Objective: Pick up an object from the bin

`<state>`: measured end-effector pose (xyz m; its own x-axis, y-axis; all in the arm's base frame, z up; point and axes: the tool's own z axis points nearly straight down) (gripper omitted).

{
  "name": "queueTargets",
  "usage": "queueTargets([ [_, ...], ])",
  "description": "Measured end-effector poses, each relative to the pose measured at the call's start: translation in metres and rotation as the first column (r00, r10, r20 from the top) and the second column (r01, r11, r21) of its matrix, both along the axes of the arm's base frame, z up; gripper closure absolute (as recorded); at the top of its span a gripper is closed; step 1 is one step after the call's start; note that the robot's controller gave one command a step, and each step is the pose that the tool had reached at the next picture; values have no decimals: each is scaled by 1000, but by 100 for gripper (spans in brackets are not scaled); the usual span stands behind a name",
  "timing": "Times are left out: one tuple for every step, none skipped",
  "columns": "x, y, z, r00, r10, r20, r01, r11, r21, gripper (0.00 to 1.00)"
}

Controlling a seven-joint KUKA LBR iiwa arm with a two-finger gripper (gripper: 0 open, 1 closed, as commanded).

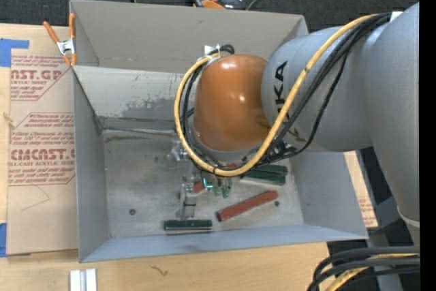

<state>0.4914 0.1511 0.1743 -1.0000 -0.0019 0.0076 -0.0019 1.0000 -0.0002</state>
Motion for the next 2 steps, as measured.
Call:
queueTargets([
  [-5, -25, -109, 999, -41, -1, 41, 999, 0, 0],
  [33, -88, -74, 988, 153, 11, -153, 988, -2, 0],
])
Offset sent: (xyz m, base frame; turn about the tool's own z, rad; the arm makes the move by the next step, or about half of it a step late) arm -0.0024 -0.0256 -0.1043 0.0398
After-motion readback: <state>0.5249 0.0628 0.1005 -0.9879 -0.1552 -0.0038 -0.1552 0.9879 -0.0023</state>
